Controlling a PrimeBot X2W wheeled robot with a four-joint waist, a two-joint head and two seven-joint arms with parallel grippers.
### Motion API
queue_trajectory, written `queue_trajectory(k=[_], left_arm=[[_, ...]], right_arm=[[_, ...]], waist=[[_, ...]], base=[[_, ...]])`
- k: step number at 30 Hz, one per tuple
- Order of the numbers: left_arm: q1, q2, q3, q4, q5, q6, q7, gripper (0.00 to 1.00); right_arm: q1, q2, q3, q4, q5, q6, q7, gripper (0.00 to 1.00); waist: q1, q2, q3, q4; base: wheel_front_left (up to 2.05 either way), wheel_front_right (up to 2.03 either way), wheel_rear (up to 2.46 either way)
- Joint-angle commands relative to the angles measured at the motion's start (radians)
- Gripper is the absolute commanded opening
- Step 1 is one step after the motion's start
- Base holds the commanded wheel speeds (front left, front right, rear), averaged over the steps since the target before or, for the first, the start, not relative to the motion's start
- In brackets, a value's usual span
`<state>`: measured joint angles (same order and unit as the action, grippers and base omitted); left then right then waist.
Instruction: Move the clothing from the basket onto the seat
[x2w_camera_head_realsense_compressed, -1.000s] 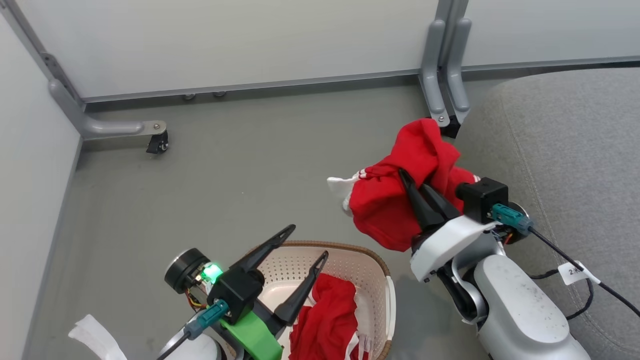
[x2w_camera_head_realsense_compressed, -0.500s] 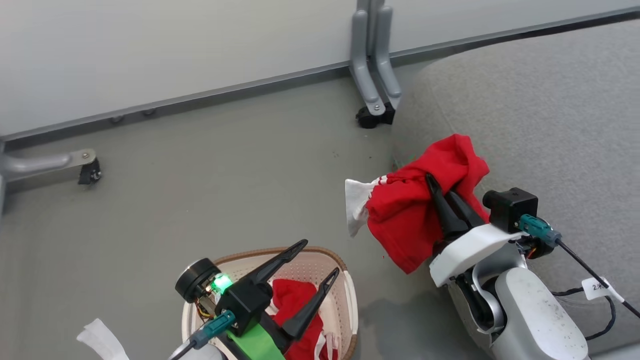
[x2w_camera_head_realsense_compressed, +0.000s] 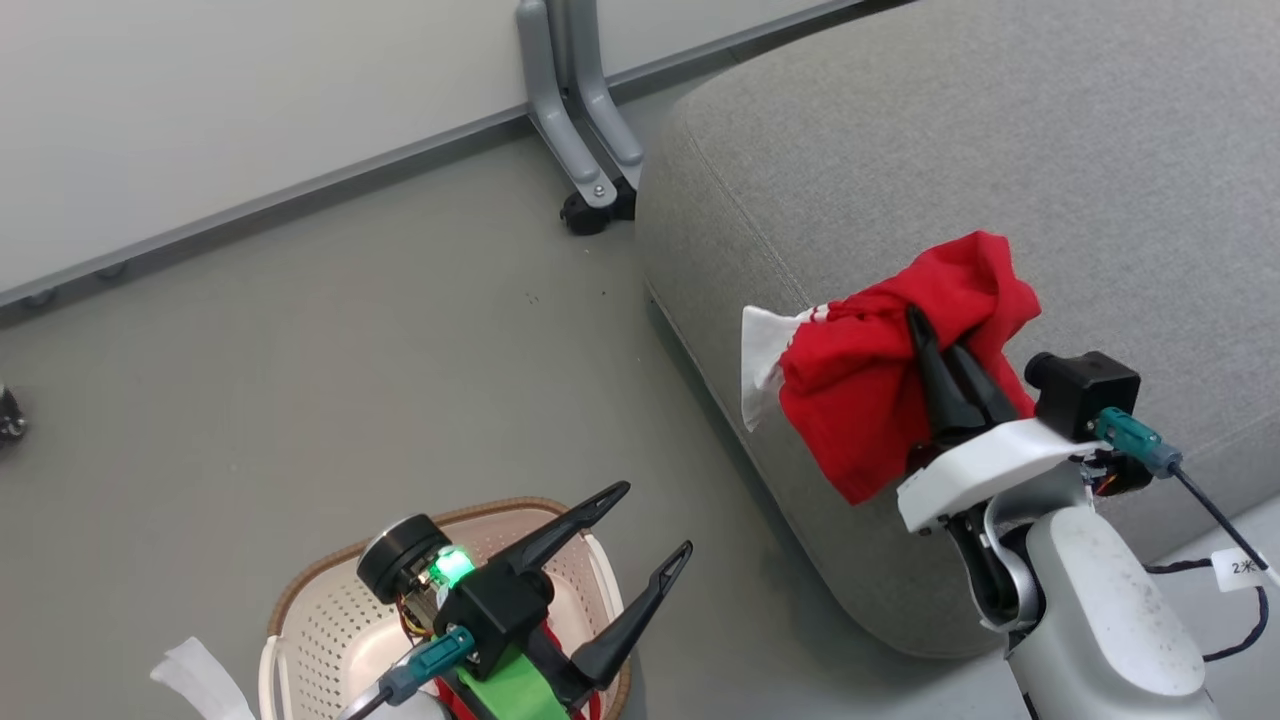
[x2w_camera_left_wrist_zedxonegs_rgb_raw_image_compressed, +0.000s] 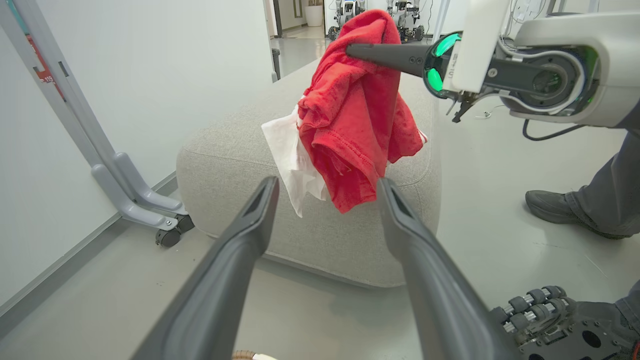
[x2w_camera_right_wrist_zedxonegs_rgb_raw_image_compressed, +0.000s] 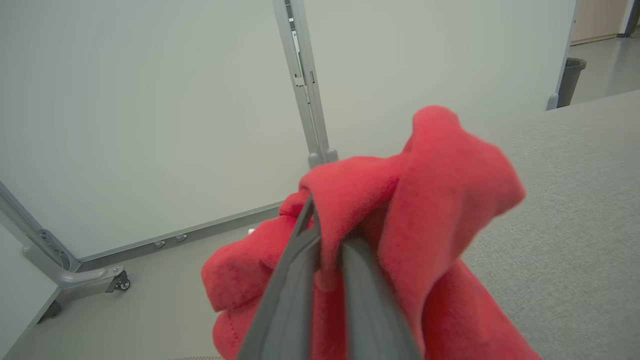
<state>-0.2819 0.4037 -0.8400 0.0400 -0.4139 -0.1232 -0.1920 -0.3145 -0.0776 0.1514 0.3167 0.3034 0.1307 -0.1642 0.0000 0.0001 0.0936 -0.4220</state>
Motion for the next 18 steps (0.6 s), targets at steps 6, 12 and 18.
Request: queue_trajectory(k=[6, 12, 18], left_arm=[[-0.074, 0.033, 0.003, -0.052, 0.021, 0.0, 0.031, 1.0], [-0.163, 0.071, 0.013, -0.109, 0.037, -0.004, 0.058, 1.0], [-0.265, 0.112, 0.019, -0.159, 0.059, -0.006, 0.069, 1.0]], right_arm=[[-0.133, -0.025, -0.073, 0.071, 0.037, 0.0, -0.054, 0.0], [-0.321, -0.066, -0.14, 0.166, 0.076, 0.0, -0.092, 0.0], [-0.497, -0.126, -0.226, 0.242, 0.088, 0.0, -0.101, 0.0]], waist=[[0.0, -0.0001, 0.138, -0.016], [0.0, -0.0001, 0.293, 0.033], [0.0, -0.0001, 0.448, 0.101]], base=[[0.0, 0.0, 0.0], [0.0, 0.0, 0.0], [0.0, 0.0, 0.0]])
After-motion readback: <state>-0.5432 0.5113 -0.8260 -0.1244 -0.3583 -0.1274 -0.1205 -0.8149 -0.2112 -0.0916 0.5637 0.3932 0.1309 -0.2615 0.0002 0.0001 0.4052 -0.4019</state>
